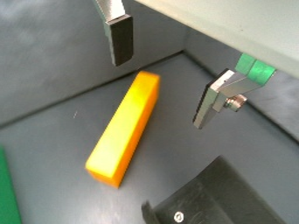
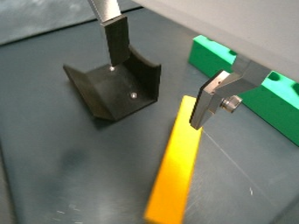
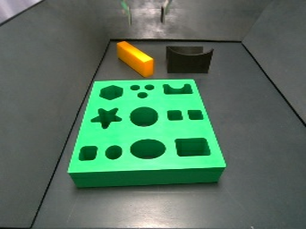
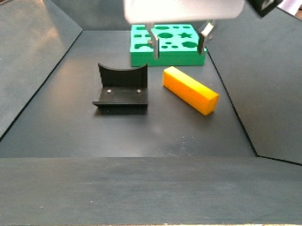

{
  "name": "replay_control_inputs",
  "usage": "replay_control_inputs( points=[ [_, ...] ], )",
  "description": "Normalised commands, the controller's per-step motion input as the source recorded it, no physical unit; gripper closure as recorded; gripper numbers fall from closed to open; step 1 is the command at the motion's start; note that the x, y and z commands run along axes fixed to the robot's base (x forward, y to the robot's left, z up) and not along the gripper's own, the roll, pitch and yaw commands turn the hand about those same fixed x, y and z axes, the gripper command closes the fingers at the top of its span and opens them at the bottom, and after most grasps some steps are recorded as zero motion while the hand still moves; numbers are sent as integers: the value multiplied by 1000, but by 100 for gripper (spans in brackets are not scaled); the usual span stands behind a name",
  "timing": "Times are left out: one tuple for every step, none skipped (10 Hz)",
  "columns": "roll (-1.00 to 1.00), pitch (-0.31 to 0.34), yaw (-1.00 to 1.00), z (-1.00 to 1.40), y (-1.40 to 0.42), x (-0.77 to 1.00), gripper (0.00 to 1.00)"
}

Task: Pick up the rectangle object. Move up. Place the rectangle object on the fixture. Regrasp the rectangle object. Move to above the board. Insert the rectangle object.
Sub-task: Pick up the rectangle object.

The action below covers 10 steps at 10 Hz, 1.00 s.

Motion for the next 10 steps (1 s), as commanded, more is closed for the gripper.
replay_control_inputs(
  points=[
    [24, -89, 743, -760, -369, 0, 0],
    [26, -156, 751, -774, -334, 0, 0],
    [90, -210, 631, -731, -266, -14, 0],
    [0, -189, 411, -377, -217, -17, 0],
    [0, -106, 134, -223, 0, 0, 0],
    [101, -193, 49, -520, 60, -191, 0],
    [144, -194, 0, -554, 60, -249, 0],
    [153, -181, 0, -486, 46, -357, 0],
    [114, -157, 0, -434, 57, -326, 0],
    [99, -140, -6, -400, 129, -329, 0]
  ],
)
